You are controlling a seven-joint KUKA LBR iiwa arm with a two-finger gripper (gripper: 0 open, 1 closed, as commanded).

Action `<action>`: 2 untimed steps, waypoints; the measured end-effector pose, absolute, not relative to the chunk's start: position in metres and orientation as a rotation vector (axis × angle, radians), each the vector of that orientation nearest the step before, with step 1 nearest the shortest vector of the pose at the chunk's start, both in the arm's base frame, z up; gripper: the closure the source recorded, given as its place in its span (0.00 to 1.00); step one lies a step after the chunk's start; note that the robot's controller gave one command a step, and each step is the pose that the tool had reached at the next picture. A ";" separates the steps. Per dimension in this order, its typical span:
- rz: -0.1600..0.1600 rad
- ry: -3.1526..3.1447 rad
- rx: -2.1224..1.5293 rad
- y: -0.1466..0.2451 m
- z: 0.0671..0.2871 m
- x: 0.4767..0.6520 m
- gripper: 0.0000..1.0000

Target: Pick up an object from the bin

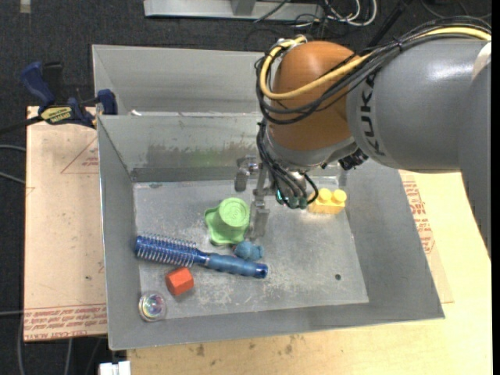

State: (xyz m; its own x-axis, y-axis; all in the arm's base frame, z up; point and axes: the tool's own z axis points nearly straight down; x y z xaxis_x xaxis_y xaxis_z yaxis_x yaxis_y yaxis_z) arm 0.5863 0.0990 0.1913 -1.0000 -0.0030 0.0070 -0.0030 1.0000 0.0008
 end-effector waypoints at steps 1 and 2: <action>-0.004 -3.131 0.140 0.184 0.065 0.538 0.00; -0.006 -3.145 0.087 0.204 0.102 0.550 0.00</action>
Offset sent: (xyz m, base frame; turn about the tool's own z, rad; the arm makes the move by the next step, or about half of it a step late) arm -0.0447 0.0811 -0.1213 -0.0792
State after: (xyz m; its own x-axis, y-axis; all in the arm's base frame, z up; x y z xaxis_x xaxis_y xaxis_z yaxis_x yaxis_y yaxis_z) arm 0.5500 0.2035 0.1016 -0.9984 -0.0555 -0.0052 -0.0556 0.9984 0.0035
